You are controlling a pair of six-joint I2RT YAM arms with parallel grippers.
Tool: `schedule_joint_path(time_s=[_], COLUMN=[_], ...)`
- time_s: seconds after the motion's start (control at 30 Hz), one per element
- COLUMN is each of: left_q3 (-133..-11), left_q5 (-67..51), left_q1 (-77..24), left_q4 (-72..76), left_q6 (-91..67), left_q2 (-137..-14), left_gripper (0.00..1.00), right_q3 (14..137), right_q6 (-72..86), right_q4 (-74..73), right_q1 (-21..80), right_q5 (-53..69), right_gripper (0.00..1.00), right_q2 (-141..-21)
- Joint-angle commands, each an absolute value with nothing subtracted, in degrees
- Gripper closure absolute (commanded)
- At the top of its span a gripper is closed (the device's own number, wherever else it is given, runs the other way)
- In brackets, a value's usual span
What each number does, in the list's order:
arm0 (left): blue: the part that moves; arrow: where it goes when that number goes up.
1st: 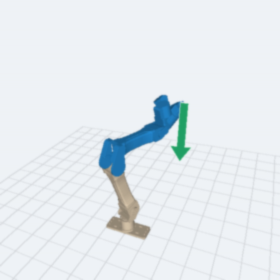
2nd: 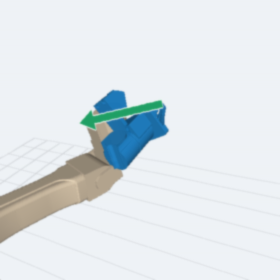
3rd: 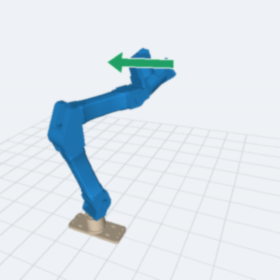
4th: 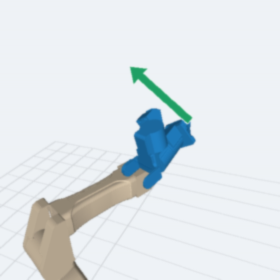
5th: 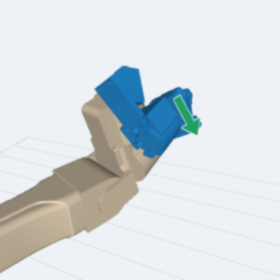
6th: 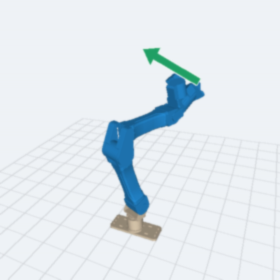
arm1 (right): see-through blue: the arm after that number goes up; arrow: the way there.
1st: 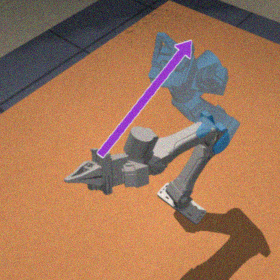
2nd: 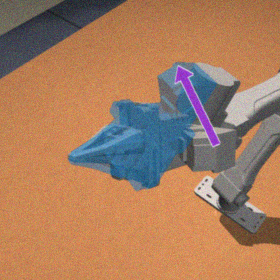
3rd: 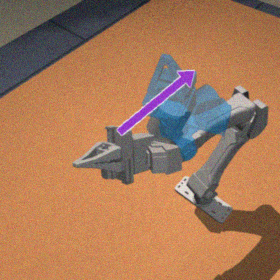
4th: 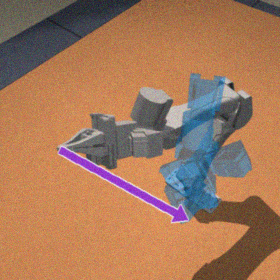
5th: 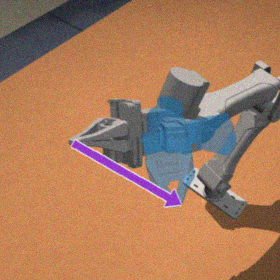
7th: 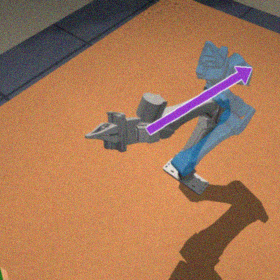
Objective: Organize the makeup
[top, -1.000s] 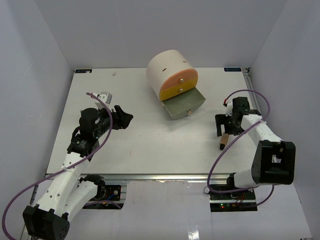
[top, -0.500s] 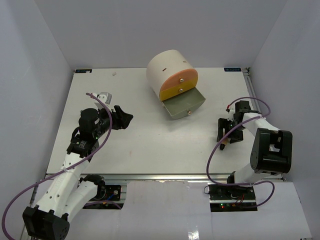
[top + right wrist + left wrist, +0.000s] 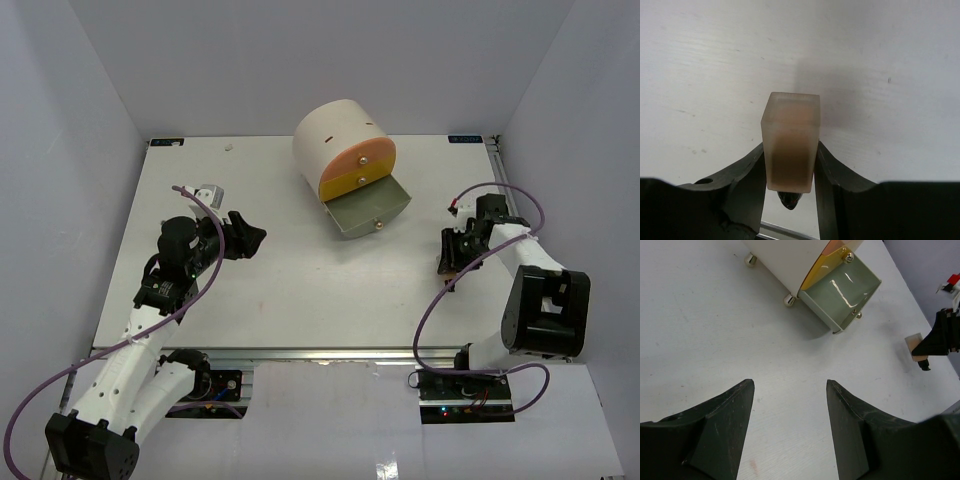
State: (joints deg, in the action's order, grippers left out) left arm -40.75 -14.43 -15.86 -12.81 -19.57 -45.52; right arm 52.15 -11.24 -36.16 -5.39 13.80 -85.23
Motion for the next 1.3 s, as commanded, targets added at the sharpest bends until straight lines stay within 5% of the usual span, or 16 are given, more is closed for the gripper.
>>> schedule_joint_path(time_s=[0.0,0.17,0.67,1.07,1.27], left_q3=[-40.27,-40.08,-39.74,-39.81,-39.75], left_q5=[-14.40,-12.82,-7.63,-7.39,-7.61], left_q1=[-15.47,-15.47,-15.47,-15.21,-15.06], left_q4=[-11.69,-11.78,-12.29,-12.30,-12.28], left_q6=[-19.69,-19.33,-18.55,-18.46,-18.52], left_q2=[-45.06,-45.71,-47.37,-47.81,-48.22], left_gripper=[0.30,0.30,0.29,0.29,0.28], right_q3=[61.10,68.70,83.50,78.67,76.91], right_q6=[-24.92,-39.90,-49.57,-53.26,-49.97], right_q4=[-33.43,-33.00,-18.41,-12.13,-12.86], right_q1=[-2.31,3.14,21.04,23.03,23.03], right_q5=[22.98,33.18,15.32,9.63,11.08], right_gripper=[0.92,0.88,0.79,0.29,0.25], right_q2=[-79.10,-78.86,-96.63,-99.49,-96.03])
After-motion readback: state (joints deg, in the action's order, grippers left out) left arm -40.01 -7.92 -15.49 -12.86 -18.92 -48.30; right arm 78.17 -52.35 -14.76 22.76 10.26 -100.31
